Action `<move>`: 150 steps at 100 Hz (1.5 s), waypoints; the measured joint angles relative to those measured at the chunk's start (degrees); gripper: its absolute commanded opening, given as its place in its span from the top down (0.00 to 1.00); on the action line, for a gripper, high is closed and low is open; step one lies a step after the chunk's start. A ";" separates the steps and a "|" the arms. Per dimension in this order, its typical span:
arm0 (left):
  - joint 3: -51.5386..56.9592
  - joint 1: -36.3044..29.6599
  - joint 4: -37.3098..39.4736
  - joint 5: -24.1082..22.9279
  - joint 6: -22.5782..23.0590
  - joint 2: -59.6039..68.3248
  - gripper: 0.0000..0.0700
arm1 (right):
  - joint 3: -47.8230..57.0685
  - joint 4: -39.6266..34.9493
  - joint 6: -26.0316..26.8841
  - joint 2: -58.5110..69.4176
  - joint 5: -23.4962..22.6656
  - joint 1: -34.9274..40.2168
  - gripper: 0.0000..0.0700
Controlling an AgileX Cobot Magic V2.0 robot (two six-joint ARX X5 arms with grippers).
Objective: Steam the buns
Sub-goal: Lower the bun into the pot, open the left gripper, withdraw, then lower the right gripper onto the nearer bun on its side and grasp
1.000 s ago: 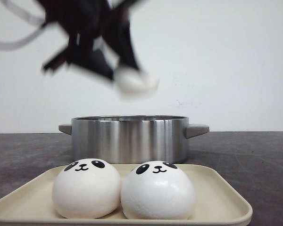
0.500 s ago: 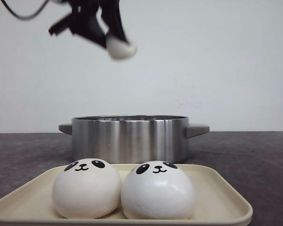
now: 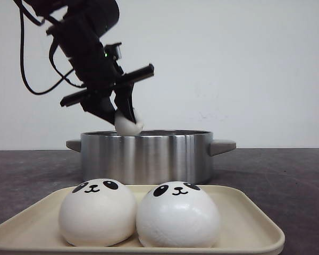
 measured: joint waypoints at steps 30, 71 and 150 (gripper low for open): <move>0.00 0.00 0.17 0.00 0.15 1.25 0.23 | 0.00 -0.61 0.00 0.00 0.00 0.00 0.99; 4.66 0.07 -8.00 3.85 0.26 0.85 0.22 | -0.61 -8.37 0.46 1.60 0.00 0.00 0.99; 5.07 -12.70 -25.70 -4.63 0.35 -45.62 0.27 | -41.38 8.59 23.06 8.79 -13.84 13.94 0.20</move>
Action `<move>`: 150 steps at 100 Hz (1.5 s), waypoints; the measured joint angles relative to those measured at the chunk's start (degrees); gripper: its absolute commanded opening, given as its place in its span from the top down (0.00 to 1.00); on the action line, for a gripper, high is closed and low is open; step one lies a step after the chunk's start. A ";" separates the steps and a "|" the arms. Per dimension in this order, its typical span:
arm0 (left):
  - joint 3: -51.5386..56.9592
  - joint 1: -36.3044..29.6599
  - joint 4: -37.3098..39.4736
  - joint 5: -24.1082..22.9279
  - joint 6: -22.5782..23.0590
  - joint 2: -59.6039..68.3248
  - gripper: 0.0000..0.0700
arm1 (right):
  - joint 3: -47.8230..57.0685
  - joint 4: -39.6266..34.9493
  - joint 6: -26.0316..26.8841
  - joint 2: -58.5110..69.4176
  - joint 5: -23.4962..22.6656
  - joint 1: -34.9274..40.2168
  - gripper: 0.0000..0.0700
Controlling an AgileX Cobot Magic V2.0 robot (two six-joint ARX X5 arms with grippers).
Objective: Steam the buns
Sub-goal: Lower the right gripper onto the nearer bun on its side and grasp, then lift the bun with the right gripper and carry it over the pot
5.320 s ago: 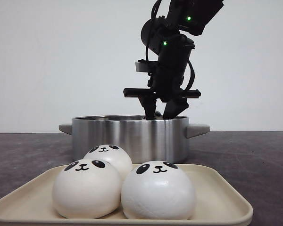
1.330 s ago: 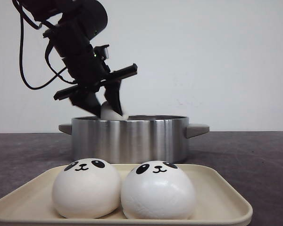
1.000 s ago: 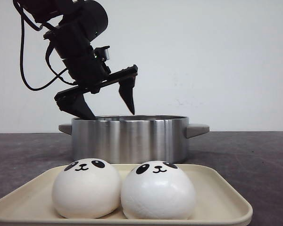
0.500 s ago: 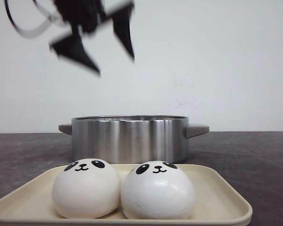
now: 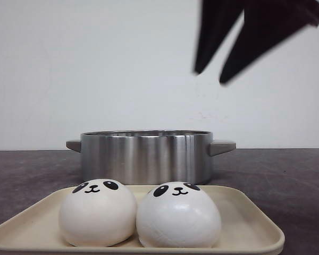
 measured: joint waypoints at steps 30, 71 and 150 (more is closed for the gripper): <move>0.00 -0.11 -2.64 -0.81 -0.02 -6.82 0.27 | 0.00 1.49 3.67 12.26 0.28 2.23 0.19; 0.00 -0.11 -5.99 -1.25 -0.20 -8.66 0.27 | 0.00 8.63 7.06 24.61 -1.42 2.10 0.28; 0.00 -0.11 -5.57 -1.36 -0.17 -8.66 0.27 | 25.81 5.49 -3.54 13.31 16.46 -1.25 0.99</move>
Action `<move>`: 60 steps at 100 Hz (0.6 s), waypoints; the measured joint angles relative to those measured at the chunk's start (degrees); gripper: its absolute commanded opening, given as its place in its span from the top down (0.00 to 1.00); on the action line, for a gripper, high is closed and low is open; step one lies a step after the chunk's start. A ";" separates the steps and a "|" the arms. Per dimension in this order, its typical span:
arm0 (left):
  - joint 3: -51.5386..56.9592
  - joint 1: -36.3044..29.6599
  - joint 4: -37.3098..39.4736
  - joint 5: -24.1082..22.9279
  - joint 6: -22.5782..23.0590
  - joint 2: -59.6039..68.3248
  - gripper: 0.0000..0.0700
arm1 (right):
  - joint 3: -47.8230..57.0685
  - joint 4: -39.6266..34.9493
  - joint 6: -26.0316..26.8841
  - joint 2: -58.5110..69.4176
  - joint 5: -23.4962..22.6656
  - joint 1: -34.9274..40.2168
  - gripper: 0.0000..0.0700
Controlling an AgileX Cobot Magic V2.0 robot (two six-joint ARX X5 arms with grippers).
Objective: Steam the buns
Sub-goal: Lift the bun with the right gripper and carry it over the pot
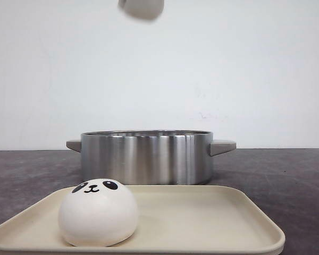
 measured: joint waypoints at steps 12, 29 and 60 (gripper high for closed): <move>0.00 0.00 0.00 -0.07 0.00 0.02 0.27 | 2.47 0.74 -3.98 2.82 -1.81 -6.38 0.99; 0.00 0.00 -0.04 -0.79 0.00 0.02 0.27 | 2.45 -0.07 -6.82 10.14 -8.70 -14.40 0.99; 0.00 0.00 -0.48 -2.86 0.00 0.02 0.27 | 2.36 0.92 -10.14 23.69 -14.69 -17.27 0.99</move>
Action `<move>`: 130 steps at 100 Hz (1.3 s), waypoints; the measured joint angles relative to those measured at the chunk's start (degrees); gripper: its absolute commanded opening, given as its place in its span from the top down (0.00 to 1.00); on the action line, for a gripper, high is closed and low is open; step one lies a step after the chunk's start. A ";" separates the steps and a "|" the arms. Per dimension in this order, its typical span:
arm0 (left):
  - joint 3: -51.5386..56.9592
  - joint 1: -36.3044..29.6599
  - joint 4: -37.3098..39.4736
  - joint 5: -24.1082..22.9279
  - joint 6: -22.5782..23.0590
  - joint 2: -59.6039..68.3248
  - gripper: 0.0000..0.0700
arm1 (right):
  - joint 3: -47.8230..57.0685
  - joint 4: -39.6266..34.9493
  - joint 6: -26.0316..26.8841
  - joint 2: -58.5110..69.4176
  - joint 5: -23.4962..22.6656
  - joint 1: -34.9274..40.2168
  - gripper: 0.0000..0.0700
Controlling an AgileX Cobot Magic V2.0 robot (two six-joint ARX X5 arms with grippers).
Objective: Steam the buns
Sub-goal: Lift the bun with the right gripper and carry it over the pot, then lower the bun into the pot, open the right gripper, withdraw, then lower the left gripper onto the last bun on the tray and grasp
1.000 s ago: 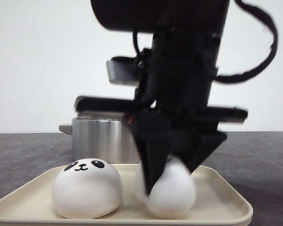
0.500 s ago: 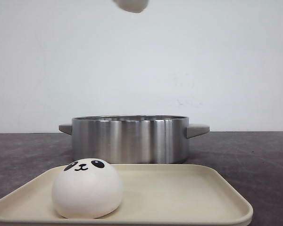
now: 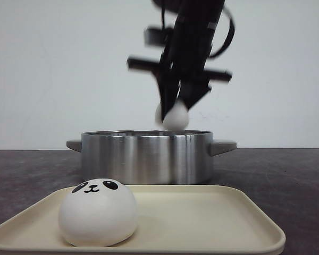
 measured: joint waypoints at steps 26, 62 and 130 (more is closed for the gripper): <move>0.00 0.00 -2.93 -1.75 0.00 0.02 0.27 | -0.09 -0.26 -0.46 3.28 0.00 -0.09 0.37; 0.00 0.00 -5.49 -1.79 0.00 0.02 0.27 | -0.09 0.68 -0.70 3.28 0.02 -1.55 0.17; -23.12 -5.40 -1.64 6.67 -6.93 5.35 0.26 | 4.85 -1.57 -5.95 -32.61 2.25 7.21 0.98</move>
